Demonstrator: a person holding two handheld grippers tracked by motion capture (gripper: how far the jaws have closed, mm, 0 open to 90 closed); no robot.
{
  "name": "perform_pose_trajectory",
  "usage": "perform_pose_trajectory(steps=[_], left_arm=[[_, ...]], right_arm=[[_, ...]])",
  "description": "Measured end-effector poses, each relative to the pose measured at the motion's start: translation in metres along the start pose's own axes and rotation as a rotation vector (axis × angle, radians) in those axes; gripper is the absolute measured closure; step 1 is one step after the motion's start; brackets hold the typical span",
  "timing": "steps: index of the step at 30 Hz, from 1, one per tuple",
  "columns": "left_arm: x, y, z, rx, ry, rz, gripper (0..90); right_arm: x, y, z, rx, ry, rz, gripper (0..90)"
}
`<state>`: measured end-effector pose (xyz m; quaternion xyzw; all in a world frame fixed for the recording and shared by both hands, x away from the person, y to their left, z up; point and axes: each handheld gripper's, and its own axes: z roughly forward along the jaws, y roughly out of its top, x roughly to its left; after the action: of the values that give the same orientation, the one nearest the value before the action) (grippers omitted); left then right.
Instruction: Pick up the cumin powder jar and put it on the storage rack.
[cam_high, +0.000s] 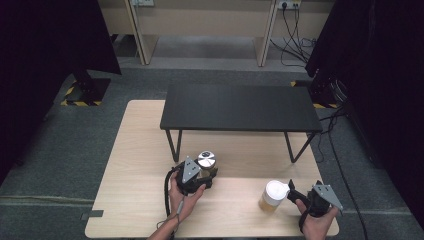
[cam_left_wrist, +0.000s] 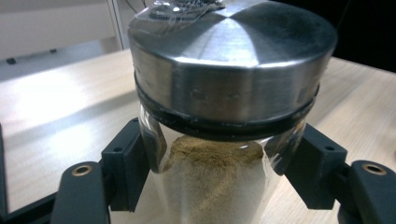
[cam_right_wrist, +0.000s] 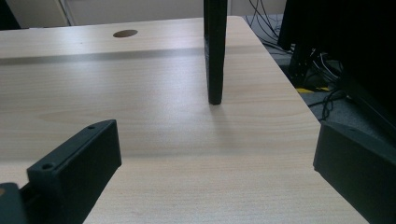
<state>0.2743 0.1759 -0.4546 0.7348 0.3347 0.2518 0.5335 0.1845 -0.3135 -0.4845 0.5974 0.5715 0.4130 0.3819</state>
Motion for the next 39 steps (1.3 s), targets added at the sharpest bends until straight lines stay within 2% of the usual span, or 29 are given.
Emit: perform_pose_trajectory(steps=[7,16,21,30,35,39], left_arm=[[-0.004,0.011,-0.008,-0.012,0.006,0.013,30.2],[-0.004,0.025,-0.016,-0.003,0.001,0.025,30.2],[-0.005,0.037,-0.023,0.013,-0.006,0.048,30.2],[-0.003,0.055,-0.036,-0.004,-0.029,0.04,30.2],[-0.004,0.067,-0.042,-0.01,-0.029,0.065,30.2],[-0.002,0.075,-0.045,-0.011,-0.03,0.061,30.2]], right_arm=[[0.0,0.0,0.0,0.001,0.004,0.003,0.8],[0.0,0.0,0.0,-0.001,0.006,0.007,0.8],[0.0,0.0,0.0,0.002,0.008,0.012,0.9],[-0.001,0.0,0.001,0.003,0.012,0.016,0.9],[-0.001,0.0,0.001,0.003,0.012,0.016,0.9],[-0.001,0.0,0.001,0.003,0.011,0.02,0.9]])
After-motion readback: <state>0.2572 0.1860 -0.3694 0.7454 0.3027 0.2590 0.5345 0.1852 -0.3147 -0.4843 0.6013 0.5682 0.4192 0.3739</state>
